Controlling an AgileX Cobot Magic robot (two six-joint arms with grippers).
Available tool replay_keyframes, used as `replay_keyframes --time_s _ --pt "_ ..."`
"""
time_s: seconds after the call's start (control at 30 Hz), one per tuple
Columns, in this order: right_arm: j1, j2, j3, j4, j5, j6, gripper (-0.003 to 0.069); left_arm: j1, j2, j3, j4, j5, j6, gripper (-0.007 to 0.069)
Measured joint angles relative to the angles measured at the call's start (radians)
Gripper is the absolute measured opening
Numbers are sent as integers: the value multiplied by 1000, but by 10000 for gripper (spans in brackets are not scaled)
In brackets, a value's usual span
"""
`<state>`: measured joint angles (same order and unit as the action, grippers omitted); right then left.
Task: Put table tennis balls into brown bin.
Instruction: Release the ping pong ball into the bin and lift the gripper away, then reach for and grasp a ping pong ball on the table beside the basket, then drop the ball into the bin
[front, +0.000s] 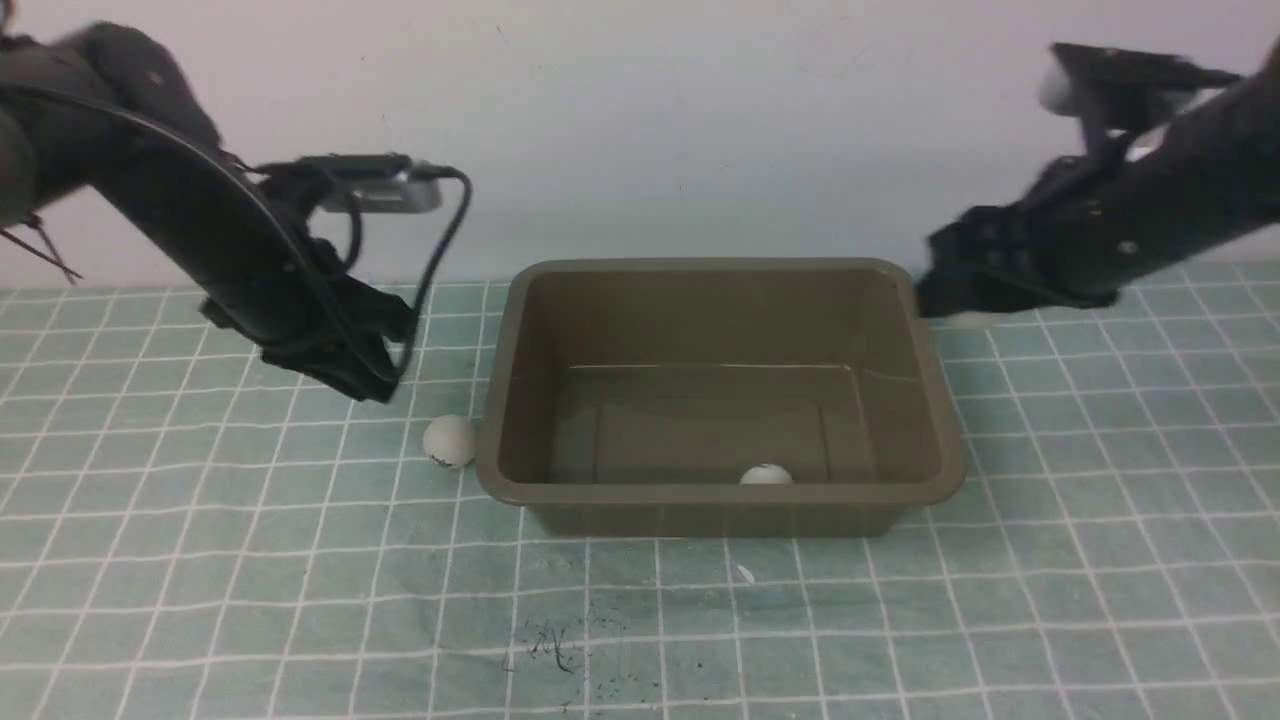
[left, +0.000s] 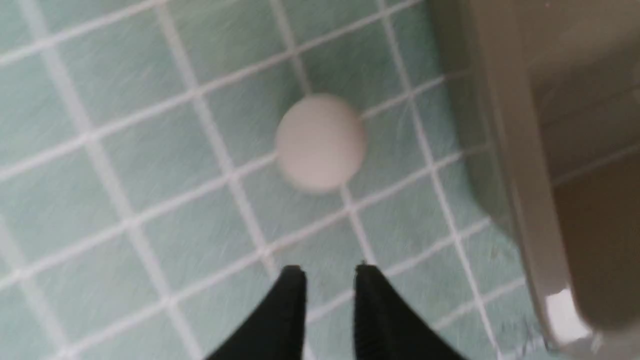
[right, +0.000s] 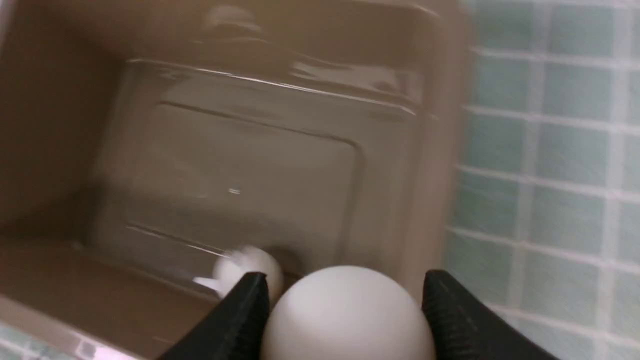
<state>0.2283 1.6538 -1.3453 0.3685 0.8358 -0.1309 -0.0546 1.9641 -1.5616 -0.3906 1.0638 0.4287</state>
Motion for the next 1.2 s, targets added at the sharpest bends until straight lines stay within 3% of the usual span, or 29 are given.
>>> replay_keyframes --time_s 0.07,0.17,0.3,0.4,0.47,0.5,0.53,0.57,0.6,0.67,0.77,0.93,1.0,1.2 --pt "27 32 -31 16 -2 -16 399 -23 35 2 -5 -36 1 283" --pt "39 49 -85 28 38 -38 527 -45 91 3 -6 -95 -1 427" --pt "39 7 -155 -9 136 -63 598 -51 138 3 3 -154 -18 512" --pt "39 -128 -198 -52 198 -68 541 -51 171 3 19 -181 -47 470" --pt "39 -243 -206 -87 210 -63 462 -51 174 3 36 -180 -54 349" --pt "39 -292 -208 -108 214 -55 409 -51 174 3 47 -179 -54 329" --pt "39 -304 -208 -114 215 -53 409 -51 174 3 50 -179 -54 329" --pt "39 -414 -209 -178 226 -16 298 -51 168 -4 84 -163 -60 335" --pt "39 -426 -208 -186 227 -11 298 -51 167 -6 89 -158 -62 335" --pt "39 -587 -172 -300 233 60 148 -37 134 -52 142 -86 -110 335" --pt "39 -749 -77 -390 234 137 39 -28 80 -115 153 -33 -138 335" --pt "39 -1039 180 -477 153 276 -10 -60 -23 -212 33 23 -115 335" --pt "39 -1231 388 -532 -6 342 -13 -120 -44 -237 -51 27 -63 335" --pt "39 -1636 732 -681 -350 535 -13 -258 29 -236 -44 -25 -28 363"
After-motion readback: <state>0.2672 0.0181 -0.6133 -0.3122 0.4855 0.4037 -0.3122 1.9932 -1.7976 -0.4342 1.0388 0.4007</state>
